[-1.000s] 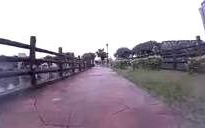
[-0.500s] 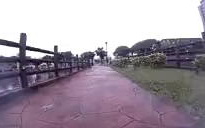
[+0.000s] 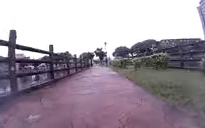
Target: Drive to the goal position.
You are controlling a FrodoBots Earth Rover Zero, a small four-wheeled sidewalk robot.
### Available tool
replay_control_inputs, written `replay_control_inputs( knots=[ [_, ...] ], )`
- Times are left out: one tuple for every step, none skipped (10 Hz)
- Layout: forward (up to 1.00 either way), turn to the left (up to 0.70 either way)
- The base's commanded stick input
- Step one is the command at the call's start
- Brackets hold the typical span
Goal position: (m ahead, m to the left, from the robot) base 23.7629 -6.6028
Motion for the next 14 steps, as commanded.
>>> replay_control_inputs(
  knots=[
    [0.7, -0.01],
    [0.7, 0.09],
    [0.7, 0.23],
    [0.7, 0.13],
    [0.7, 0.02],
    [0.7, -0.01],
    [0.7, -0.01],
    [0.7, -0.01],
    [0.7, -0.01],
    [0.7, 0.01],
    [0.7, 0.01],
    [0.7, 0.01],
    [0.7, 0.0],
    [0.7, -0.01]
  ],
)
